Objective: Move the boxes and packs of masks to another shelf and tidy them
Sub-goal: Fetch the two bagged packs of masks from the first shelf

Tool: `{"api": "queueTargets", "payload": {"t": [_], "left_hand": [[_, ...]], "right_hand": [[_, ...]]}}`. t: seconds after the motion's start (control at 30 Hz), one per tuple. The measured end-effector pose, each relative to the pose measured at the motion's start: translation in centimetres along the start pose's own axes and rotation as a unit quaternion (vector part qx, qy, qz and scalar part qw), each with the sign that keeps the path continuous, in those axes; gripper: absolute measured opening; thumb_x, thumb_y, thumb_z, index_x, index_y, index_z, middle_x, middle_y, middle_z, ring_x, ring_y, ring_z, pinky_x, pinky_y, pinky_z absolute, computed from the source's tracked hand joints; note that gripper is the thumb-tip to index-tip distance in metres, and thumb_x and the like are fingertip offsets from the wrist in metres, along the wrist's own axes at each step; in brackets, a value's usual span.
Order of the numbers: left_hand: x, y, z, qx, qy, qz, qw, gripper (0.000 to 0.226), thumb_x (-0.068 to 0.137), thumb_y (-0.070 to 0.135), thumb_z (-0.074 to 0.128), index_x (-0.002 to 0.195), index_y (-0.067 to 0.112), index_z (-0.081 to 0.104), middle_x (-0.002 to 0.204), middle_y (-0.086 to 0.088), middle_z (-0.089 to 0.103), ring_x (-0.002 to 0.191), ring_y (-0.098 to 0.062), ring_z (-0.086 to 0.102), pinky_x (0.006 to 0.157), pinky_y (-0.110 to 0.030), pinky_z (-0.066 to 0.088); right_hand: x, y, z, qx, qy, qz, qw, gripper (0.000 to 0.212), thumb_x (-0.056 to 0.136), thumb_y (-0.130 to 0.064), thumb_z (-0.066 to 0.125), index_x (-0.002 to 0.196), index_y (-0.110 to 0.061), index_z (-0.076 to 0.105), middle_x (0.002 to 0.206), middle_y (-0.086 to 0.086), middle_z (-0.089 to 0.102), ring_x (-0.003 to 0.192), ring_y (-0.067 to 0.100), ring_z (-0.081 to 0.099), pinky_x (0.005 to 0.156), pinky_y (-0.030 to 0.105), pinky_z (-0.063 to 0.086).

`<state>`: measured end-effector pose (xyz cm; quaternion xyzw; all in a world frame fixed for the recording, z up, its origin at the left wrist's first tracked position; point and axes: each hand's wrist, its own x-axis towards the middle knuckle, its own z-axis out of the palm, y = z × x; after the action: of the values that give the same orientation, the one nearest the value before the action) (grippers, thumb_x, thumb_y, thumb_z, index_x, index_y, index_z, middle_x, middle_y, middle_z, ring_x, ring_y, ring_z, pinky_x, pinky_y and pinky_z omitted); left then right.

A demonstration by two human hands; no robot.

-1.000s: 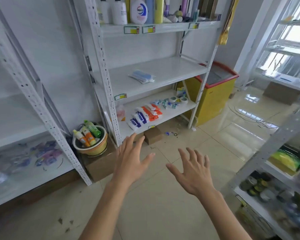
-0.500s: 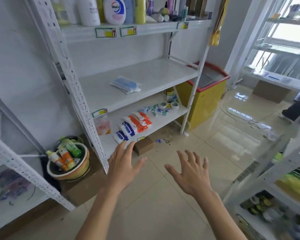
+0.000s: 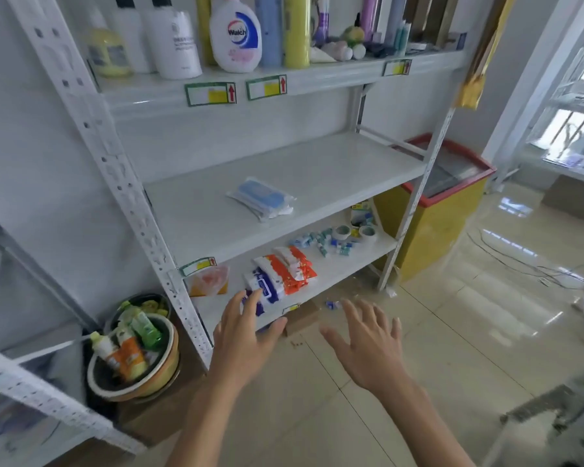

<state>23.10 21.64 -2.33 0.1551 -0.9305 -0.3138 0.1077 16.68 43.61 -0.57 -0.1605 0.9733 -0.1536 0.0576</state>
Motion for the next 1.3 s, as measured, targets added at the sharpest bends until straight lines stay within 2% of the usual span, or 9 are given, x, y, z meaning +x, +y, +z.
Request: {"api": "queueTargets", "payload": {"t": [0.13,0.3,0.5,0.6,0.7,0.8,0.93,1.17,1.3], "left_hand": [[5.2,-1.0,0.2,-0.009,0.004,0.007,1.000,0.067,0.096,0.063,0.052,0.151,0.029,0.036,0.156,0.002,0.038,0.145,-0.017,0.034,0.114,-0.050,0.039],[11.2,-1.4,1.4,-0.025,0.015,0.011,1.000,0.070,0.094,0.064,0.053,0.153,0.032,0.032,0.158,0.005,0.035,0.145,-0.011,0.027,0.109,-0.031,0.029],[18.4,-0.5,2.8,-0.057,0.019,-0.012,0.998,0.075,0.091,0.070,0.048,0.154,0.033,0.032,0.162,0.003,0.031,0.148,-0.018,0.033,0.116,-0.045,0.040],[21.4,0.1,2.8,-0.112,0.028,-0.044,0.992,0.087,0.079,0.081,0.042,0.154,0.036,0.031,0.161,0.008,0.030,0.145,-0.014,0.036,0.111,-0.036,0.041],[23.9,0.1,2.6,-0.137,0.040,-0.064,0.988,0.082,0.081,0.073,0.047,0.152,0.034,0.034,0.153,0.010,0.035,0.139,-0.012,0.042,0.105,-0.030,0.043],[26.0,-0.6,2.0,-0.138,0.050,-0.065,0.987,0.074,0.087,0.063,0.051,0.150,0.028,0.037,0.147,0.010,0.038,0.138,-0.015,0.044,0.109,-0.035,0.045],[29.8,-2.5,1.4,-0.123,0.062,-0.083,0.987,0.069,0.096,0.054,0.058,0.154,0.025,0.033,0.161,0.001,0.028,0.147,-0.017,0.034,0.119,-0.051,0.036],[36.2,-5.8,0.5,-0.113,0.043,-0.092,0.988,0.075,0.088,0.066,0.051,0.152,0.032,0.033,0.162,0.004,0.024,0.148,-0.014,0.029,0.120,-0.054,0.032],[38.9,-7.4,0.4,-0.103,0.018,-0.111,0.988,0.075,0.087,0.065,0.052,0.153,0.035,0.031,0.162,0.007,0.021,0.147,-0.014,0.030,0.119,-0.053,0.032]], "right_hand": [[4.6,-0.2,-0.2,0.010,-0.008,-0.001,1.000,0.067,0.092,-0.074,0.025,0.150,-0.040,0.026,0.159,-0.003,0.031,0.151,0.026,0.016,0.120,0.062,0.009],[10.4,-1.4,-0.9,0.093,-0.034,0.004,0.995,0.080,0.087,-0.081,0.005,0.153,-0.039,0.025,0.161,-0.004,0.029,0.151,0.023,0.016,0.121,0.055,0.014],[19.1,-1.6,-2.0,0.106,-0.053,-0.019,0.993,0.071,0.094,-0.075,0.011,0.155,-0.041,0.022,0.164,-0.003,0.023,0.152,0.025,0.013,0.122,0.051,0.011],[23.6,-1.9,-2.6,0.129,-0.060,-0.045,0.989,0.069,0.093,-0.075,0.010,0.154,-0.043,0.020,0.163,-0.003,0.025,0.151,0.025,0.017,0.120,0.049,0.015],[27.8,-3.6,-2.7,0.150,-0.048,-0.079,0.984,0.073,0.091,-0.077,0.009,0.153,-0.041,0.026,0.161,-0.005,0.029,0.149,0.023,0.022,0.118,0.047,0.017],[31.8,-5.6,-2.0,0.151,-0.067,-0.096,0.982,0.068,0.096,-0.068,0.017,0.153,-0.035,0.029,0.162,-0.004,0.028,0.149,0.023,0.023,0.119,0.046,0.017],[36.8,-7.7,-0.8,0.146,-0.053,-0.113,0.981,0.058,0.101,-0.059,0.026,0.152,-0.032,0.033,0.161,-0.003,0.031,0.147,0.022,0.027,0.118,0.045,0.023],[45.7,-11.6,0.0,0.095,-0.066,-0.128,0.985,0.057,0.100,-0.048,0.043,0.150,-0.023,0.037,0.153,0.005,0.039,0.134,0.031,0.041,0.109,0.044,0.034],[50.4,-13.7,1.1,0.071,-0.102,-0.106,0.987,0.065,0.094,-0.054,0.050,0.149,-0.024,0.034,0.150,0.007,0.039,0.132,0.034,0.041,0.106,0.047,0.038]]}}
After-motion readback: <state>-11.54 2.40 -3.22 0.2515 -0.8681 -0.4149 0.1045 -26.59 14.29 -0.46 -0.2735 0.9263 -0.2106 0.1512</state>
